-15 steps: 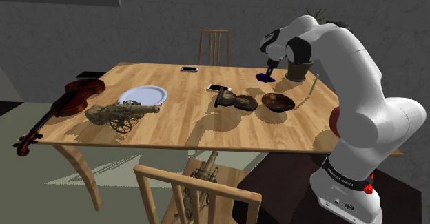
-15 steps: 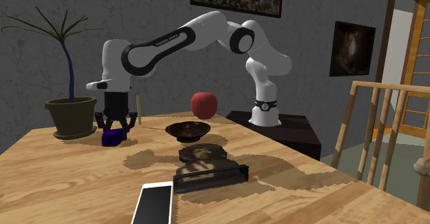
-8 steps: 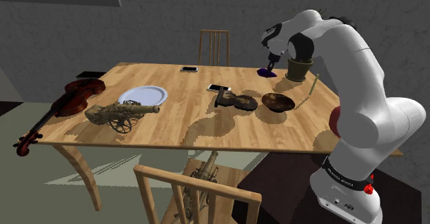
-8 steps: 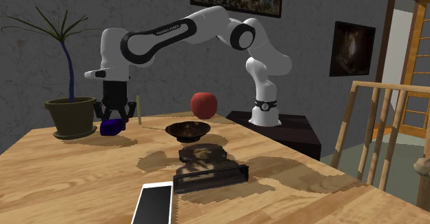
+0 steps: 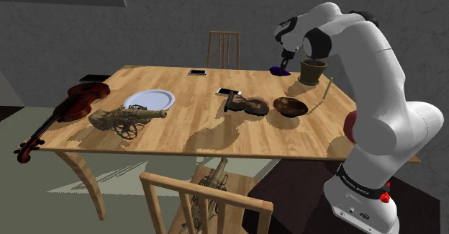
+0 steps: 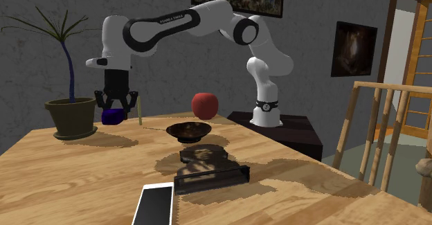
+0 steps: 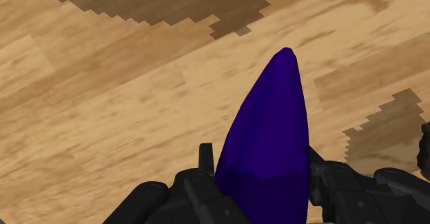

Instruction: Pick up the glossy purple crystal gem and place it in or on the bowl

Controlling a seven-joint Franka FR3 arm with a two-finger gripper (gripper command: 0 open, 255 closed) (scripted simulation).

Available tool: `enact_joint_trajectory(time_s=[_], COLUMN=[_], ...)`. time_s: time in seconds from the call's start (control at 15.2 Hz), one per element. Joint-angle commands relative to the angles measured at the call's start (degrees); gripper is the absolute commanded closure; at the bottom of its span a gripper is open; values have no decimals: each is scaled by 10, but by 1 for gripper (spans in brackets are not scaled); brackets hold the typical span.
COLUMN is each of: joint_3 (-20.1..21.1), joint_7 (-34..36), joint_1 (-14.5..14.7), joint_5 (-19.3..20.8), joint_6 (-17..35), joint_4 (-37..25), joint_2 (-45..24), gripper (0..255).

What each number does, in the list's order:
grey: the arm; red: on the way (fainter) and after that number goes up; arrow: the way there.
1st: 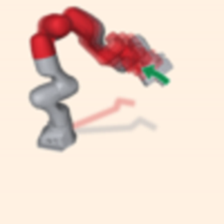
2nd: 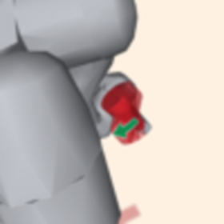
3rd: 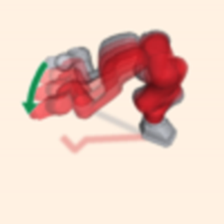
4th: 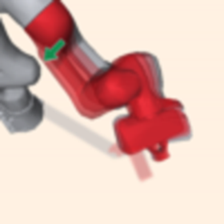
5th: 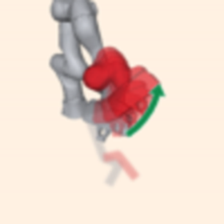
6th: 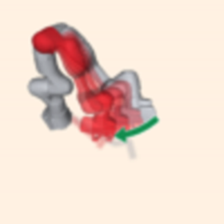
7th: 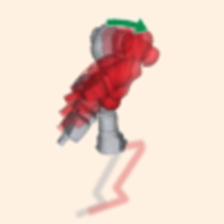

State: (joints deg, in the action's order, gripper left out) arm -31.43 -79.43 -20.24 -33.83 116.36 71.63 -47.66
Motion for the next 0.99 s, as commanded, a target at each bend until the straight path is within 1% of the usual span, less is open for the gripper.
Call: enact_joint_trajectory(time_s=[0.0,0.26,0.53,0.73,0.92], joint_3=[-8,-30,-53,-73,-94], joint_7=[-12,-31,-34,-24,0], joint_1=[25,82,134,170,205], joint_5=[3,17,41,69,112], joint_6=[29,95,152,192,231], joint_4=[75,239,376,469,556], joint_2=[42,138,226,293,363], gripper=[255,255,255,255,255])
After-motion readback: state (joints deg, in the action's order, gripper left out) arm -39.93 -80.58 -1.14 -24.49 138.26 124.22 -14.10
